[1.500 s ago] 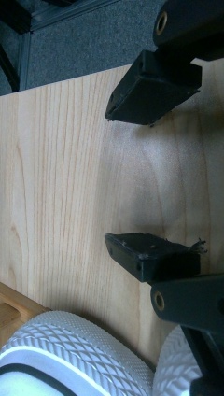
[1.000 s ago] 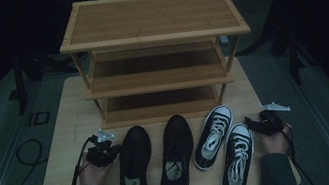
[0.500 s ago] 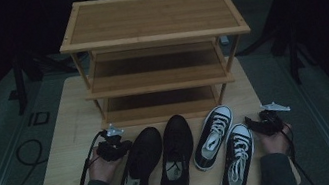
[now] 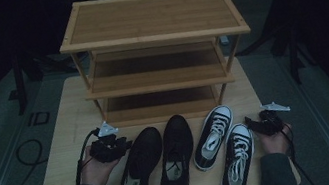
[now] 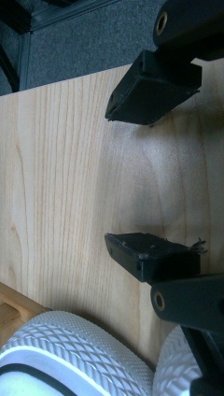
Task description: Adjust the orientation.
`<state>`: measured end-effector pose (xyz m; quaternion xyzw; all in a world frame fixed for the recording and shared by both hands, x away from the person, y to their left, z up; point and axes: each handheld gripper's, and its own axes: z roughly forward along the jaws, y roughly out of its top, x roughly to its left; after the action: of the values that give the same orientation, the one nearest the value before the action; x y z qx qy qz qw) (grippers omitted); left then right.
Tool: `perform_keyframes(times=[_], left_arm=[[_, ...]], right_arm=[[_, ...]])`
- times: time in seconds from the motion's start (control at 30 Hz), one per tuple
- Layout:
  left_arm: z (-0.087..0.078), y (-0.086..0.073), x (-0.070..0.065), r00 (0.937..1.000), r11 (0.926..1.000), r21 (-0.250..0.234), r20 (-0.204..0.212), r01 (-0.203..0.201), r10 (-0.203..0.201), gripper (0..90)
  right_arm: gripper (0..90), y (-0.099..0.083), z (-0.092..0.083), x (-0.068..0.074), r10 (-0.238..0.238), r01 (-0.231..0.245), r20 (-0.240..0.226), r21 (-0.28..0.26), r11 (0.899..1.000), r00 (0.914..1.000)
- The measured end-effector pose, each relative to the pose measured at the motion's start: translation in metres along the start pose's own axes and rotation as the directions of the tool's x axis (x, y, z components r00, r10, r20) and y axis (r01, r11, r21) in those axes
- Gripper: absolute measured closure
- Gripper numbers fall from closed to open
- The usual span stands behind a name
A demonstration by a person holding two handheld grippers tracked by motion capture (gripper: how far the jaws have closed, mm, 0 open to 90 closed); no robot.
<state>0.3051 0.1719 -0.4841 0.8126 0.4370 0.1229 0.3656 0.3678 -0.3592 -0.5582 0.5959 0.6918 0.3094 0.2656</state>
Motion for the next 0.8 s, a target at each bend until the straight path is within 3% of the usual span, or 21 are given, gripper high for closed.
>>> perform_keyframes(times=[0.5, 0.8], left_arm=[[-0.037, 0.004, -0.030, 0.9986, 0.9986, 0.003, 0.007, -0.052, 0.052, 64.3], [-0.051, 0.003, -0.046, 0.9950, 0.9952, 0.012, -0.019, -0.097, 0.098, 61.4]], right_arm=[[33.9, 0.000, 0.000, 0.000, 0.000, 0.000, 0.000, 0.000, 1.000, 1.0000], [33.9, 0.000, 0.000, 0.000, 0.000, 0.000, 0.000, 0.000, 1.000, 1.0000]])
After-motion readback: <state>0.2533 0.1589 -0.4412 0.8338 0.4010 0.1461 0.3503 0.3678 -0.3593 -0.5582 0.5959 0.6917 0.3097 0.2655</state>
